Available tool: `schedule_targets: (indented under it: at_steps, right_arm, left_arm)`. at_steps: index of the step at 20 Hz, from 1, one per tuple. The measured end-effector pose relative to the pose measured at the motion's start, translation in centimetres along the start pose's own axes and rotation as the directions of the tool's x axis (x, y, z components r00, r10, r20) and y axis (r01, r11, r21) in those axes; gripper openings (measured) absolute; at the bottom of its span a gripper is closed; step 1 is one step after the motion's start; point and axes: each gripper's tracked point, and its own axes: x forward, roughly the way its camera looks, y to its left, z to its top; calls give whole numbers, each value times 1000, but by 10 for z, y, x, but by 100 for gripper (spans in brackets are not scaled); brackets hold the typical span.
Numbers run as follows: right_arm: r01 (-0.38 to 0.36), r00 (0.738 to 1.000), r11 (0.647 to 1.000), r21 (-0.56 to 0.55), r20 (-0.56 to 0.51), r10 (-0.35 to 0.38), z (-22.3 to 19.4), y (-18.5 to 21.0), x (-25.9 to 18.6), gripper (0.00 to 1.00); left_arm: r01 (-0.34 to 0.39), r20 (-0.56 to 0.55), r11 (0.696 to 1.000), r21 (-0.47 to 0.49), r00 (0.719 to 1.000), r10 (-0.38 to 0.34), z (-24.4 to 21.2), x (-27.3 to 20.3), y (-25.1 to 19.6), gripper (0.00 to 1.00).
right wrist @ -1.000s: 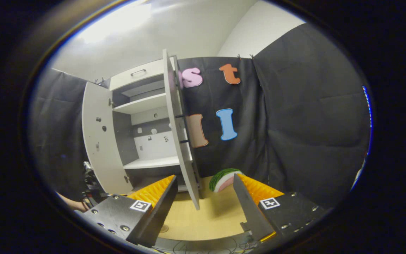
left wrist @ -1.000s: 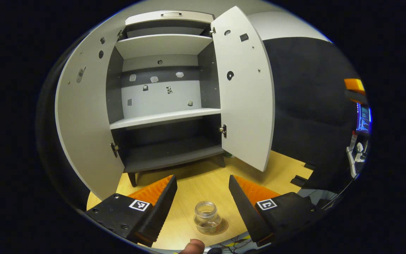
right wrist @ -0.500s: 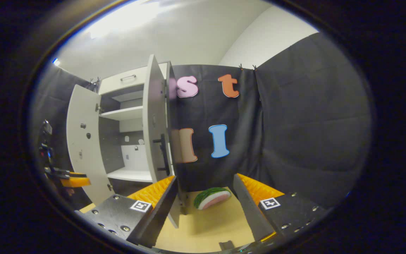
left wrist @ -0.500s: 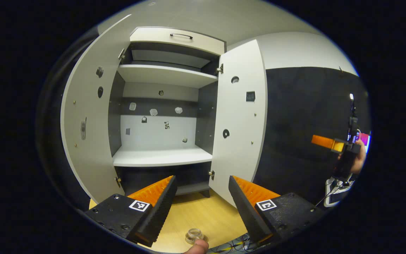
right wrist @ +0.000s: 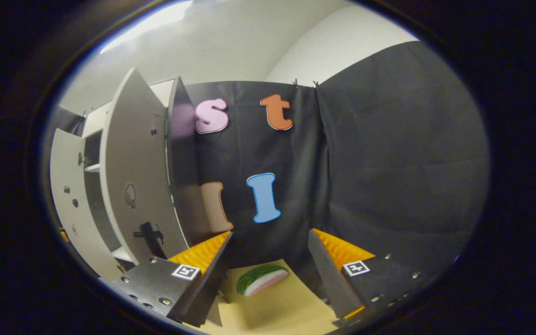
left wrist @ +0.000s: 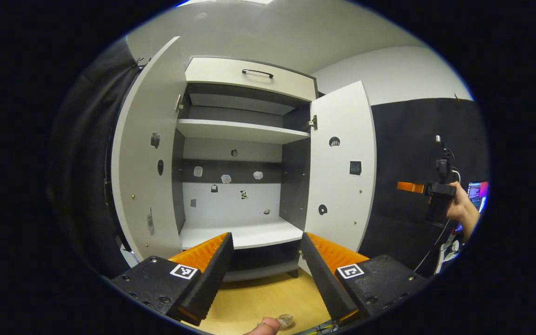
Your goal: Grasp the bottle in the cabinet with the left hand and place it on the coaster, then close the right door with the right hand and the left door with the left hand.
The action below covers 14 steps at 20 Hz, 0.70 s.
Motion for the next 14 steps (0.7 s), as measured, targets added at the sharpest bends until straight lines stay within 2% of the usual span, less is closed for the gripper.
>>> schedule_targets:
  at_steps: [1, 2, 3, 6, 8, 10, 11, 12, 13, 14]
  right_arm:
    - [-6, 1000, 999, -35, 7, 7, 1, 5, 10, 96]
    - [-27, 1000, 997, -67, 12, 28, 2, 13, 19, 92]
    - [-61, 998, 995, -84, 8, 62, 0, 25, 22, 96]
    - [-199, 980, 973, -119, -19, 198, -9, 64, 22, 96]
    - [-298, 955, 946, -127, -28, 296, -11, 97, 17, 96]
    - [-401, 916, 908, -121, -46, 399, -19, 135, 9, 96]
    - [-425, 905, 895, -136, -59, 421, -24, 152, 6, 97]
    - [-405, 914, 898, -175, -57, 401, -24, 156, 11, 96]
    - [-407, 913, 899, -164, -47, 405, -23, 152, 8, 85]
    - [-404, 915, 904, -136, -54, 401, -27, 152, 9, 87]
  left_arm:
    - [-13, 0, 1000, 10, 1000, 13, 0, 0, 5, 93]
    - [-10, 0, 1000, 13, 1000, 10, 1, 1, 5, 93]
    - [-5, 1, 1000, 9, 1000, 5, 2, 0, 5, 93]
    - [-3, 2, 1000, -28, 1000, 3, 4, 2, 10, 93]
    - [-20, -7, 998, -61, 1000, 19, 1, 1, 18, 93]
    - [-43, -18, 996, -76, 999, 42, -2, 0, 27, 93]
    - [-55, -21, 995, -78, 998, 54, -2, -1, 32, 93]
    - [-70, -21, 995, -73, 997, 68, -1, -2, 36, 94]
    - [-79, -21, 995, -68, 997, 78, 0, -5, 40, 94]
    - [-85, -21, 994, -65, 996, 84, -1, -6, 41, 93]
